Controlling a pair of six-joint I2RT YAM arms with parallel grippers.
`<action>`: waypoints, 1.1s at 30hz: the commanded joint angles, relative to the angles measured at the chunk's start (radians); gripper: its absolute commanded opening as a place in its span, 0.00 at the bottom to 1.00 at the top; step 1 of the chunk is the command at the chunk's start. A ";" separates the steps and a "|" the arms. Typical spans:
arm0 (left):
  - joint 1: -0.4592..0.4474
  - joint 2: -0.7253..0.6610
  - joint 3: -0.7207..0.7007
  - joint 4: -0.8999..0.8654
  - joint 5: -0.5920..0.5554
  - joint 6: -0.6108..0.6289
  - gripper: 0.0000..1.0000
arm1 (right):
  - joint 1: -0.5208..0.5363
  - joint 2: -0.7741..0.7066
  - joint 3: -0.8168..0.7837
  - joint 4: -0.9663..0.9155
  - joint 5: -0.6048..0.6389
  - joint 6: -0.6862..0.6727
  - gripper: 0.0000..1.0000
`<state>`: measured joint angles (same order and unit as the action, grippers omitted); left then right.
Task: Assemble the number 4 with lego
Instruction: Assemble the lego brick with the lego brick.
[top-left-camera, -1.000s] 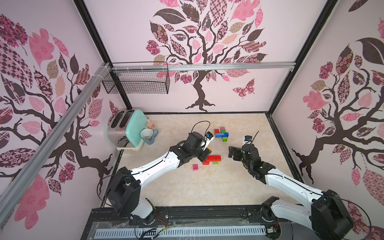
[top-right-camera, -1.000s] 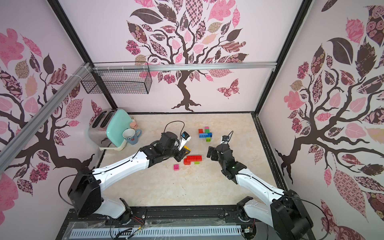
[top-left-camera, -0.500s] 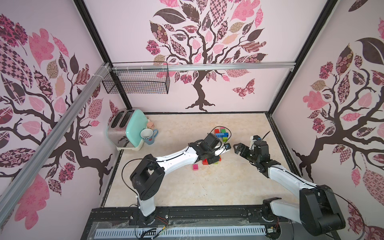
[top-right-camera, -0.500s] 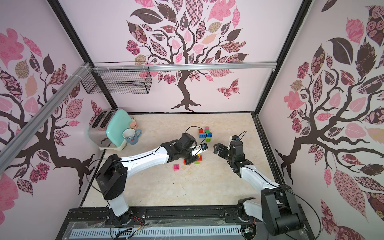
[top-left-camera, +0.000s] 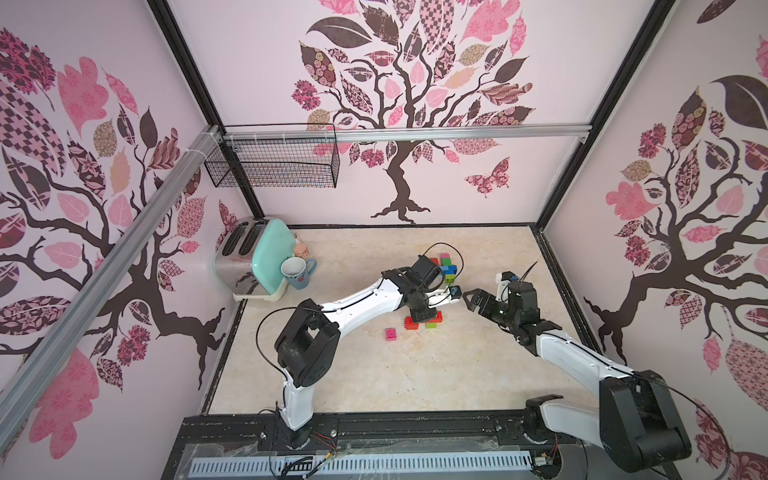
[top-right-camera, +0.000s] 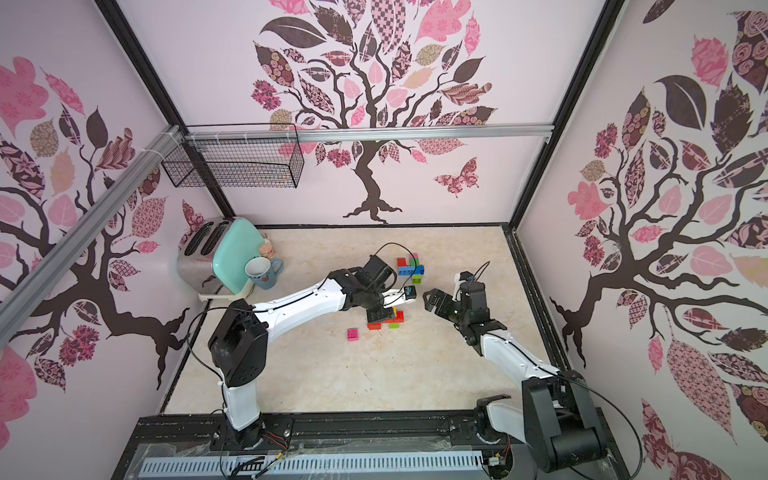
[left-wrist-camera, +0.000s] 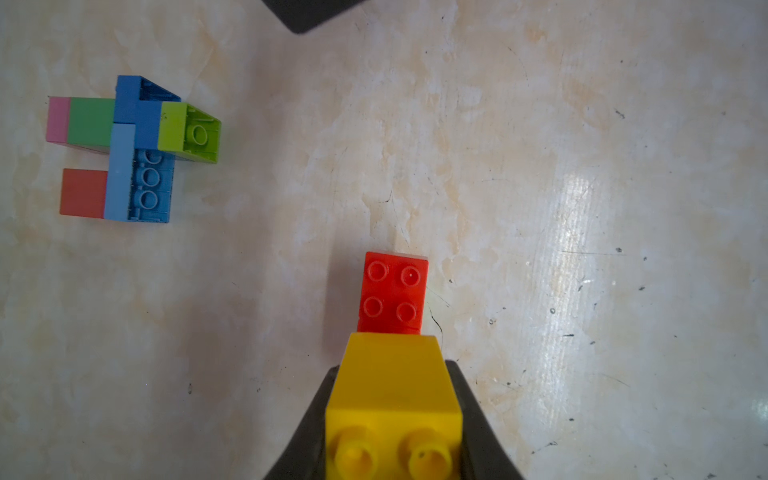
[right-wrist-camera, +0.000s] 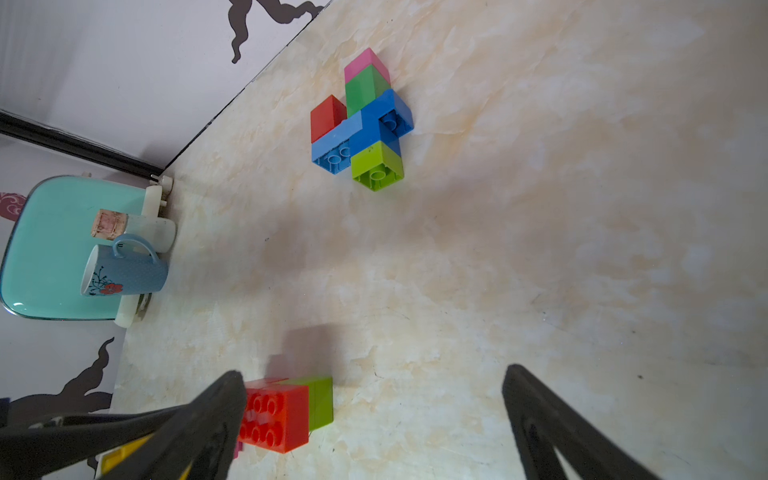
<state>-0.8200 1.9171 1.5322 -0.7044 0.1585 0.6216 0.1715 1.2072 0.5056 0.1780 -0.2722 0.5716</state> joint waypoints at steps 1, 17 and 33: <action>-0.003 0.026 0.064 -0.031 0.002 0.018 0.00 | 0.001 -0.017 0.025 -0.021 -0.015 -0.025 0.99; -0.013 0.076 0.081 0.001 -0.003 0.055 0.00 | 0.001 -0.009 0.041 -0.037 -0.042 -0.058 0.99; 0.005 0.108 0.103 -0.057 -0.007 0.082 0.00 | 0.001 -0.008 0.043 -0.041 -0.053 -0.063 0.99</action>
<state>-0.8200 2.0113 1.5990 -0.7444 0.1600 0.7036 0.1715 1.2072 0.5060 0.1524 -0.3134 0.5186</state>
